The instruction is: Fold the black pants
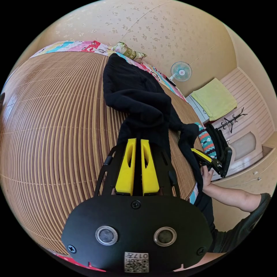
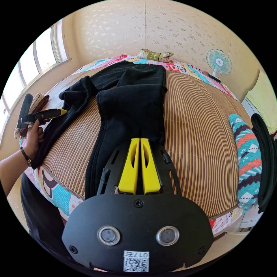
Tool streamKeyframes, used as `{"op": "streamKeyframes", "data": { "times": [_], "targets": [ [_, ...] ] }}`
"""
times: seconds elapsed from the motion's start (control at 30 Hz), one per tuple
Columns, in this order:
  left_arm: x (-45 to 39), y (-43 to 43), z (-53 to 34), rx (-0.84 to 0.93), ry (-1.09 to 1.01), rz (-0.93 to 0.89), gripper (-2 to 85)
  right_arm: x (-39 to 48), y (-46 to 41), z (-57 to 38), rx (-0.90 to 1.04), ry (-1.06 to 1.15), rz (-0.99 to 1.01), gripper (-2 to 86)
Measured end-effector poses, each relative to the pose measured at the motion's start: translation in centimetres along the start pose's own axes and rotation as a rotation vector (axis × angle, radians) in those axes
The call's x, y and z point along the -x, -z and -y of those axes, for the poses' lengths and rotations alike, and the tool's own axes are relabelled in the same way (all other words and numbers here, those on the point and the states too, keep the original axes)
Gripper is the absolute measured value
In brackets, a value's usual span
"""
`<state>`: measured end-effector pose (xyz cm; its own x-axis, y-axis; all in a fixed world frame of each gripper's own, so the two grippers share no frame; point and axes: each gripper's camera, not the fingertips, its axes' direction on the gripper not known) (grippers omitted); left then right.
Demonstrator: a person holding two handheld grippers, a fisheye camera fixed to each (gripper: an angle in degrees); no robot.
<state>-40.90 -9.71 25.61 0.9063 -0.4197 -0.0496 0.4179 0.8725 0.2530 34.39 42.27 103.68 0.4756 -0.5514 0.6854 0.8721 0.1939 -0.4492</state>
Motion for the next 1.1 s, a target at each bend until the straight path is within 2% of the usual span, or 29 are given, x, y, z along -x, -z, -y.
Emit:
{"op": "streamKeyframes", "data": {
  "times": [1.1],
  "targets": [
    [0.97,-0.14,-0.27,-0.002,0.000,0.000,3.8,-0.27,-0.49,-0.81,0.000,-0.001,-0.002,0.4]
  ]
}}
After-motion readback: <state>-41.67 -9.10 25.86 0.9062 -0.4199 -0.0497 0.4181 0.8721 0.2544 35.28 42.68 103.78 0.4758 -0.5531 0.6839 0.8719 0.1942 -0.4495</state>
